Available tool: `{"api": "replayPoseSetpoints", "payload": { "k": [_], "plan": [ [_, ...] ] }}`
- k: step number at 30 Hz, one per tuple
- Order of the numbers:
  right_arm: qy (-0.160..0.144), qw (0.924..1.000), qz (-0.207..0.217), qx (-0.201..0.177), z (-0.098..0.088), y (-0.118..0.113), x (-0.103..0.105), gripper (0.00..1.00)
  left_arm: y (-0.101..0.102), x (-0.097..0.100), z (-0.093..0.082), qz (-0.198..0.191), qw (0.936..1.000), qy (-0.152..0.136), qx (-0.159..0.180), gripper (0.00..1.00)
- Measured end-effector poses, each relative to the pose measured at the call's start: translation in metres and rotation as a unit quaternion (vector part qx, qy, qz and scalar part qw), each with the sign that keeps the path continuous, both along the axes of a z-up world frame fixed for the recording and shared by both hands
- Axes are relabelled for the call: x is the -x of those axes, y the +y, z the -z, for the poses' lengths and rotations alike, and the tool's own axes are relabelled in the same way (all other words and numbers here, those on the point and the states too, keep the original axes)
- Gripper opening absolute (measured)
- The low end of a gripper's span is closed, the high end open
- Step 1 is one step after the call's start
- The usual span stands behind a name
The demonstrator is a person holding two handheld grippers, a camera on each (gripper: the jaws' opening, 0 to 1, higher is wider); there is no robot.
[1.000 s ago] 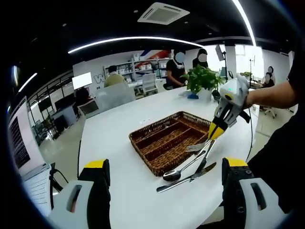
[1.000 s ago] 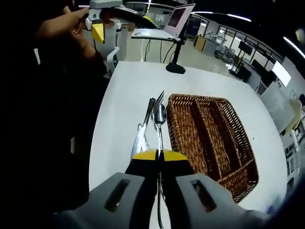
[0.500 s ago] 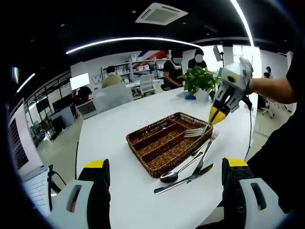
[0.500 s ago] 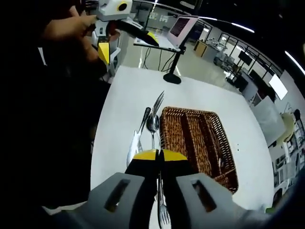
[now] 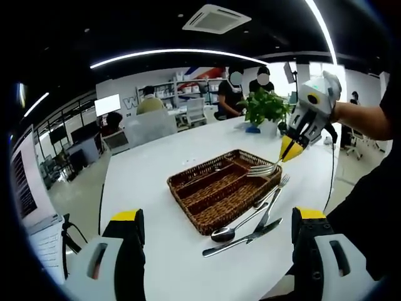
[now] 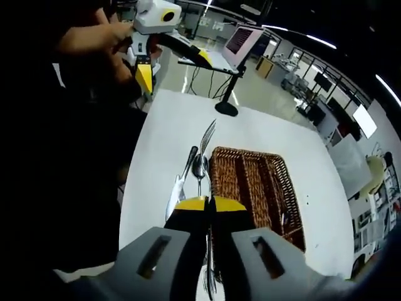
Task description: Arrange the knives, forks, and spoons in their matching storage slots by inserting each utensil handle-first until every utensil is classified and aligned in the correct compartment
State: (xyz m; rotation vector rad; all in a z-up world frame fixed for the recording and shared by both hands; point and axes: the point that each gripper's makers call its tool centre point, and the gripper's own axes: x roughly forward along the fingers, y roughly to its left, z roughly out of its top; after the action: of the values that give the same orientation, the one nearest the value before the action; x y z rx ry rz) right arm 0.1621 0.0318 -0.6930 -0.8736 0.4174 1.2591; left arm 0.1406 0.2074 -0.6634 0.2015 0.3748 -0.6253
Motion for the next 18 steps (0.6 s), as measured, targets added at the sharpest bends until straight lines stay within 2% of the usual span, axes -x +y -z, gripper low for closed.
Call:
{"api": "replayPoseSetpoints", "payload": {
  "k": [7,10,18],
  "plan": [
    [0.007,0.9999,0.004,-0.010,-0.007,0.003,-0.006,0.00,0.000,0.002,-0.001,-0.005,1.0000,0.002,0.004,0.99],
    [-0.006,1.0000,0.001,-0.006,-0.009,0.002,-0.010,0.00,-0.001,0.002,-0.001,-0.006,1.0000,0.000,0.001,0.99],
    [-0.008,0.9999,0.004,-0.004,-0.014,-0.001,-0.020,0.00,-0.001,0.001,-0.004,-0.014,0.9999,-0.002,0.006,0.99]
  ]
}}
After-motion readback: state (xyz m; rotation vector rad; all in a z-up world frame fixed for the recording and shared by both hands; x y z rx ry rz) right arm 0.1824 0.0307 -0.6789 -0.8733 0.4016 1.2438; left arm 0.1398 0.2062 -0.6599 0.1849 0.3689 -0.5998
